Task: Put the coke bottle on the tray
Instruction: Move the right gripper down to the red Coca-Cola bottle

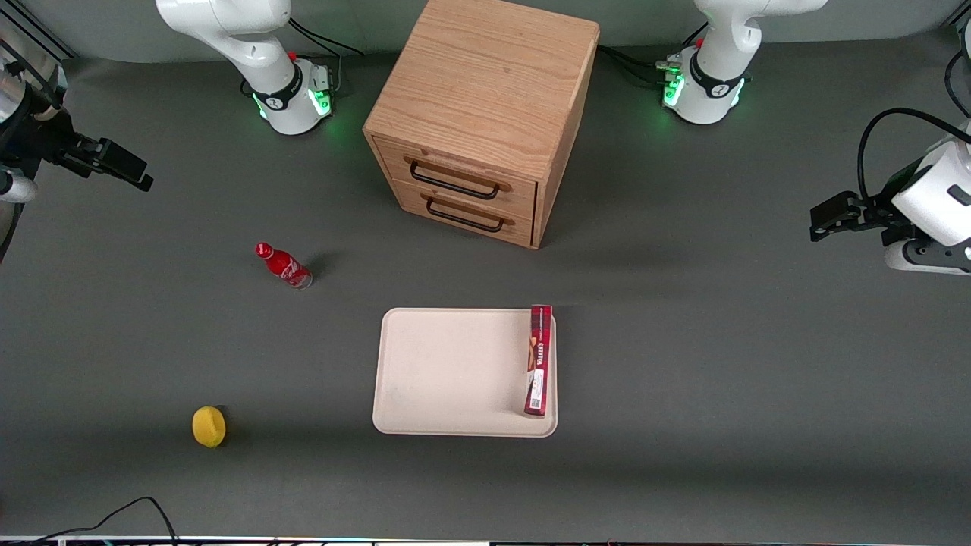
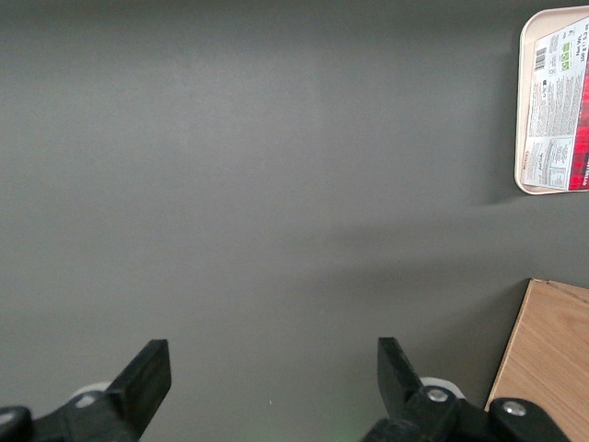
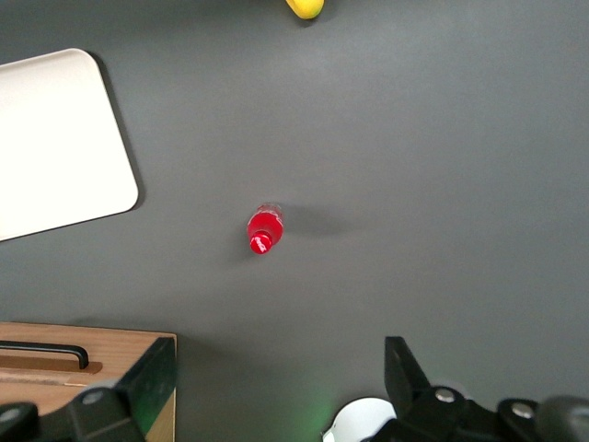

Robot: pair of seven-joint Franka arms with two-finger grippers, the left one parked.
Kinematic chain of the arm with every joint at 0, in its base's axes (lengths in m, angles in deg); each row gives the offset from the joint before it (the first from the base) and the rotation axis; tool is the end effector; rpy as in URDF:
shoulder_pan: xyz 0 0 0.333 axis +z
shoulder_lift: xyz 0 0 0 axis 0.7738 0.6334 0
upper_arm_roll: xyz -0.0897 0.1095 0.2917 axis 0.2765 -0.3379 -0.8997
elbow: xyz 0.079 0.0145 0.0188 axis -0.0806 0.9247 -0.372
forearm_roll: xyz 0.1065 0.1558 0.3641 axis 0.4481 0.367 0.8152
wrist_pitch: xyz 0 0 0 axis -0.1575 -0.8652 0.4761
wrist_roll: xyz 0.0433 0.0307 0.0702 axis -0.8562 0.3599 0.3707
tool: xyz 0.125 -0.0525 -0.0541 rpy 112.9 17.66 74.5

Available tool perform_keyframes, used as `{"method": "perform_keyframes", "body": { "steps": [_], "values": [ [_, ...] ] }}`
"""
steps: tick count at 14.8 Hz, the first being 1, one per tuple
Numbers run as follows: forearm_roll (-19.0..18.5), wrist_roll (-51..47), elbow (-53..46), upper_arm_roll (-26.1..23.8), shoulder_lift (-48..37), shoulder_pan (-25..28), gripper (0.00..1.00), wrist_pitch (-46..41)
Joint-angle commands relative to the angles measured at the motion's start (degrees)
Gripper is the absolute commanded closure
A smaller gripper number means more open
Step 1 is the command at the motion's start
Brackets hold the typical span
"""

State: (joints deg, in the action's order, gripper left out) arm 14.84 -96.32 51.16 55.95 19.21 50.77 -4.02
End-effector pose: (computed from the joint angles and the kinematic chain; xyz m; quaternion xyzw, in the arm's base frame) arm 0.5182 0.0231 0.6138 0.9901 -0.1356 -0.0351 0.0132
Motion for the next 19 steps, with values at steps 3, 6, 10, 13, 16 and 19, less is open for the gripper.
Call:
{"method": "perform_keyframes", "body": {
  "steps": [3, 6, 10, 13, 16, 19],
  "values": [
    [1.4, 0.1, -2.8, 0.2, 1.4, 0.1, 0.0, -3.0],
    [5.5, 0.1, 0.5, -0.4, 1.4, 0.5, 0.0, -3.3],
    [3.6, -0.4, 17.3, -4.0, 0.5, 0.5, 0.0, 12.2],
    [2.0, -0.5, 28.2, -4.1, 1.4, 0.2, 0.0, 27.1],
    [2.0, -0.5, 36.6, -4.1, 3.1, 0.0, 0.0, 39.4],
    [1.9, -0.5, 42.1, -4.1, 3.9, 0.0, 0.0, 47.8]
  ]
}}
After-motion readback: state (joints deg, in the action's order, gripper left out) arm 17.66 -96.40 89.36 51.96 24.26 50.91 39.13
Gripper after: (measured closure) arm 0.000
